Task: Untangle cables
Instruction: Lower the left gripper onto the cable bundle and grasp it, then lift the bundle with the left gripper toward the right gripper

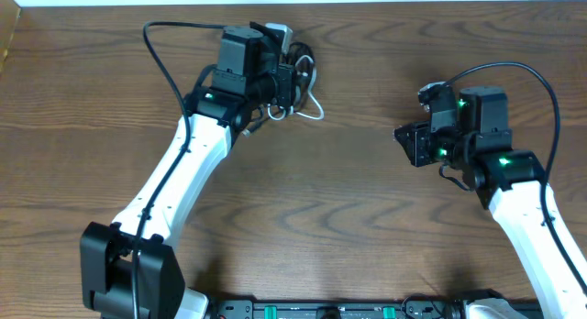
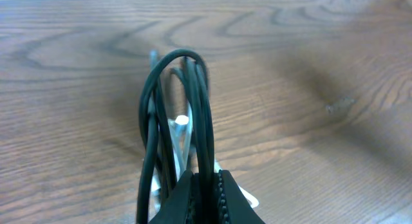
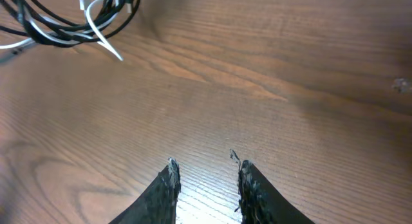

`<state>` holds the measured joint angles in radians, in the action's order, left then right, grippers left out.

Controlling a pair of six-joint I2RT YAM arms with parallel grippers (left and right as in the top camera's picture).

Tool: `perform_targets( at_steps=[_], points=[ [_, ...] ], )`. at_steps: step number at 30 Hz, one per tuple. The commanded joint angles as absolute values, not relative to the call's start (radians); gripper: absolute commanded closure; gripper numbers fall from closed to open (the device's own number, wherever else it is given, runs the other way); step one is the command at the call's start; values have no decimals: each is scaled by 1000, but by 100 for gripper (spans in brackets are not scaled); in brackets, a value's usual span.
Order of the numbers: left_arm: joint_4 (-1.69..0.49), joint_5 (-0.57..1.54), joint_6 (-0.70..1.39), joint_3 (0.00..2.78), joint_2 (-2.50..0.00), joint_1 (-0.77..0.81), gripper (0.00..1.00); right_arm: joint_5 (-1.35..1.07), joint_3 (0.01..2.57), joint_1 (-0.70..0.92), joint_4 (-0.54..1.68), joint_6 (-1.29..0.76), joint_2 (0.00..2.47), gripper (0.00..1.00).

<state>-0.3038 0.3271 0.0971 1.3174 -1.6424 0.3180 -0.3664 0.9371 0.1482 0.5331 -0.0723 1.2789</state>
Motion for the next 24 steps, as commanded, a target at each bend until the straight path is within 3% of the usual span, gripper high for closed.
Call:
perform_targets(
  at_steps=[1, 6, 16, 24],
  points=[
    [-309, 323, 80, 1327, -1684, 353, 93, -365, 953, 152, 507, -66, 1329, 76],
    [-308, 324, 80, 1327, -1704, 385, 93, -365, 953, 152, 390, -46, 1363, 71],
    [-308, 328, 103, 1330, -1689, 494, 93, -369, 953, 174, 200, -20, 1373, 40],
    [-311, 327, 102, 1362, -1654, 551, 93, -368, 953, 190, 184, -12, 1375, 37]
  ],
)
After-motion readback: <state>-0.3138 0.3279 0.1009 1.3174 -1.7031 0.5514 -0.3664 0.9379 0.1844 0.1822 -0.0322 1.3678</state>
